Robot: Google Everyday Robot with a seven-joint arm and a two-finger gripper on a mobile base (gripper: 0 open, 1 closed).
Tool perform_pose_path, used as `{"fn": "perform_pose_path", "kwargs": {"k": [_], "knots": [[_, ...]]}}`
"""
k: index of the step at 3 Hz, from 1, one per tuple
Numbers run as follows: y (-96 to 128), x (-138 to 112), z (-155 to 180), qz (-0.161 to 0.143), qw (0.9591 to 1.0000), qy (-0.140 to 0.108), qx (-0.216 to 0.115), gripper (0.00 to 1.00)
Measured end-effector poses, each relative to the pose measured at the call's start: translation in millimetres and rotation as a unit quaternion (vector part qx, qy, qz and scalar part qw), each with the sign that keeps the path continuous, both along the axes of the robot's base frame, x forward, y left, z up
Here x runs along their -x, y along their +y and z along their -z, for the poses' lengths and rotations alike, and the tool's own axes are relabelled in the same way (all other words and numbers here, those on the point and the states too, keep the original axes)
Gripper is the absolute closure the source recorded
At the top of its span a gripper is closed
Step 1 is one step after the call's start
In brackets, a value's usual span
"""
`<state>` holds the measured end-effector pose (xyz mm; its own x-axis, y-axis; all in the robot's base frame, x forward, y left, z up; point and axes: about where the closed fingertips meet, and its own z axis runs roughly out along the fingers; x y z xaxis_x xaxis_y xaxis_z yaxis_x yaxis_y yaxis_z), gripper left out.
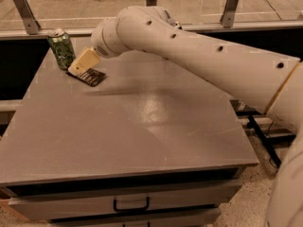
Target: Move rxbar chocolate near green can
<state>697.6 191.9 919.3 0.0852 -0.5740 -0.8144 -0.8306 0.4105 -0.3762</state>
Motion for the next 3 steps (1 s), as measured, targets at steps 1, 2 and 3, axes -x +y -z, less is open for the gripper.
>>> {"fn": "perform_pose_path", "kwargs": {"k": [1,2,3], "knots": [[-48,17,-43,0.002,0.9999,-0.012,-0.009,0.0],[-138,42,-102,0.007,0.9989,-0.046,0.009,0.0],[-165,45,-101,0.004,0.9972,-0.065,0.037,0.0]]}}
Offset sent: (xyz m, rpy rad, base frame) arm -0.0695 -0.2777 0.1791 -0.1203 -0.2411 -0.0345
